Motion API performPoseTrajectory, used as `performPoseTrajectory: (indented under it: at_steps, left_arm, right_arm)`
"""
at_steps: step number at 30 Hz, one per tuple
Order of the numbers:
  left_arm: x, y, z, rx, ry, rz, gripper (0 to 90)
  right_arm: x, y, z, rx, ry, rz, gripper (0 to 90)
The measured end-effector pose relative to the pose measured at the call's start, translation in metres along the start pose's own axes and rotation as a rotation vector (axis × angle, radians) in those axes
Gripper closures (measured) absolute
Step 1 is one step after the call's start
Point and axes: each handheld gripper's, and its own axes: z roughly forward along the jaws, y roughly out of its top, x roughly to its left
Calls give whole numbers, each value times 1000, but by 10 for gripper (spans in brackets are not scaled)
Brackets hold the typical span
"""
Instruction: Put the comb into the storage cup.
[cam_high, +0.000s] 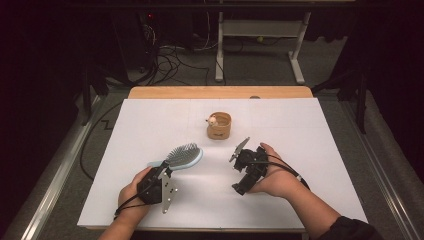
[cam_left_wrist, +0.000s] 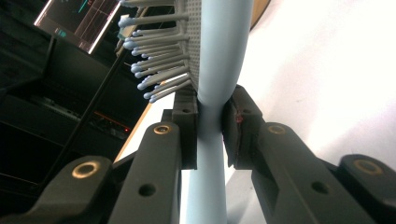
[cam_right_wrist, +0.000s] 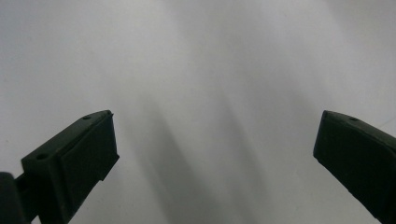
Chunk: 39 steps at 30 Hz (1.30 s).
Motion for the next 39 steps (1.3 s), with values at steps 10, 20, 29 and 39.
performPoseTrajectory:
  at_steps: [10, 20, 29, 39]
  left_arm:
    - [13, -5, -2, -14, -24, -115, 774]
    - [25, -10, -3, -31, -54, -230, 775]
    - [36, -17, -5, -52, -83, -340, 776]
    - [44, -22, -6, -70, -107, -431, 776]
  right_arm:
    - [-11, -27, 4, 20, -19, 40, 1]
    - [-20, -47, 0, -41, -38, 94, 1]
    - [-26, -66, 2, -91, -50, 155, 1]
    - [-30, -85, 2, -231, -92, 230, 1]
